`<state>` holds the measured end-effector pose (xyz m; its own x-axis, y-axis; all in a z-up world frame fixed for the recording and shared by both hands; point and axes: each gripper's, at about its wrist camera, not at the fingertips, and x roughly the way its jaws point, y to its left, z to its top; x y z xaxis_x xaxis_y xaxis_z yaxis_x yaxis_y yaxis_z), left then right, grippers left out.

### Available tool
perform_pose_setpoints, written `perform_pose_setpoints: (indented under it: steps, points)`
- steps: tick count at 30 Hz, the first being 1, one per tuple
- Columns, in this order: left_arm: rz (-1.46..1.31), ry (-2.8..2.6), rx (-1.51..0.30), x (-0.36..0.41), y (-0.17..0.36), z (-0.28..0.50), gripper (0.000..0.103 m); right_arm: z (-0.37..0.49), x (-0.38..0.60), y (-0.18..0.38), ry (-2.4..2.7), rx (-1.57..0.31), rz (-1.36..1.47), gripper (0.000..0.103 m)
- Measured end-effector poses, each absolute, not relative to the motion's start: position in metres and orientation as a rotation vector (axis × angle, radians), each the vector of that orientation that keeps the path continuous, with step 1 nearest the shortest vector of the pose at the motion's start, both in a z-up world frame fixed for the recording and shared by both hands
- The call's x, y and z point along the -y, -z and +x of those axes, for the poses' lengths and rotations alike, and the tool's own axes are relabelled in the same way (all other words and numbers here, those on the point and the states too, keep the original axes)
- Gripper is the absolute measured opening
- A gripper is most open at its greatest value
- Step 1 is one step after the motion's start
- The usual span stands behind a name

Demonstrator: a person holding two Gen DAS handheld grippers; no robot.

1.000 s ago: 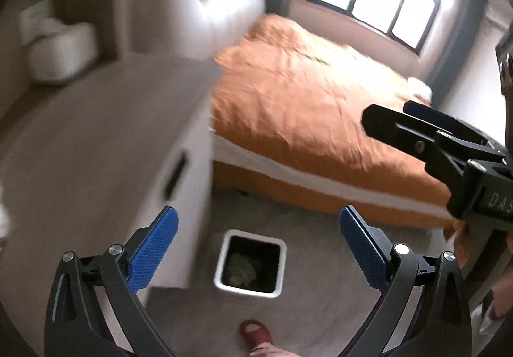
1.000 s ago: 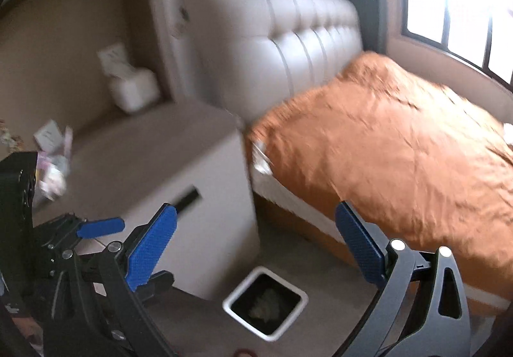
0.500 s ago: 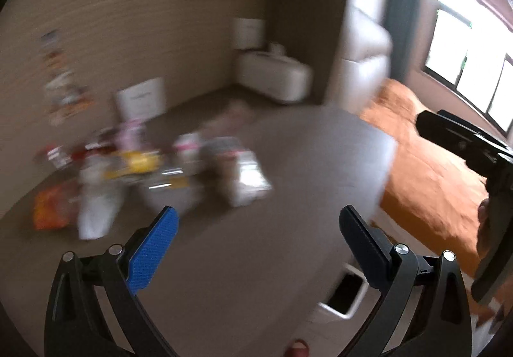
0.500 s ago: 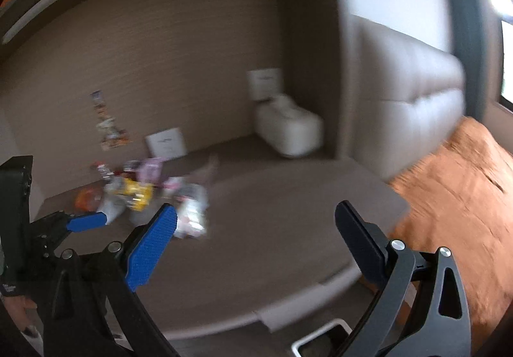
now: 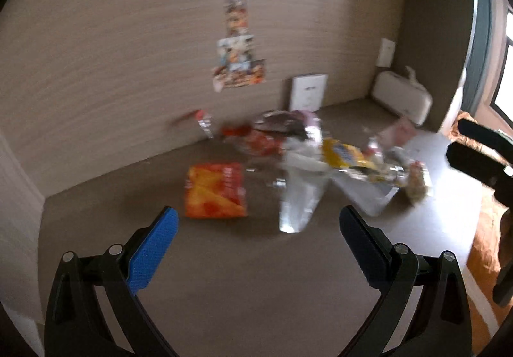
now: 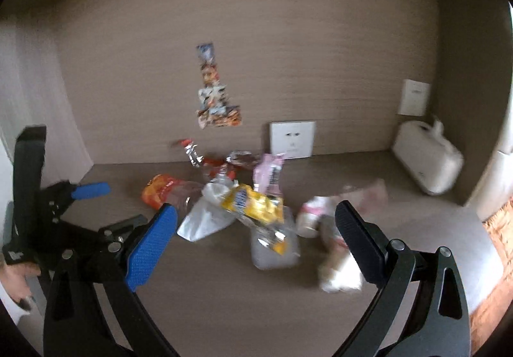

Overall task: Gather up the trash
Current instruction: 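Move both grippers back to the desk trash, then grasp the orange-labelled bottle with the left gripper while the right grasps the yellow wrapper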

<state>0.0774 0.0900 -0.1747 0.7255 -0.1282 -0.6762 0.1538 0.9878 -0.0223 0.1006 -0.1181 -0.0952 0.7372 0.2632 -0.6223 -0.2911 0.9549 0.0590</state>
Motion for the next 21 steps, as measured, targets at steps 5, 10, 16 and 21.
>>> perform_pose_setpoints:
  steps: [5,10,16,21]
  points:
    - [0.045,0.169,-0.753,-0.103,0.191,0.108,0.098,0.137,0.092,0.129,-0.256,-0.765,-0.051,0.098]
    - [0.047,0.223,-0.787,-0.111,0.212,0.127,0.098,0.161,0.073,0.152,-0.248,-0.817,-0.098,0.098]
    - [0.012,0.339,-0.843,-0.13,0.23,0.14,0.098,0.175,0.068,0.176,-0.219,-0.858,-0.135,0.098]
    - [-0.013,0.44,-0.859,-0.131,0.235,0.149,0.098,0.183,0.064,0.194,-0.218,-0.907,-0.146,0.088]
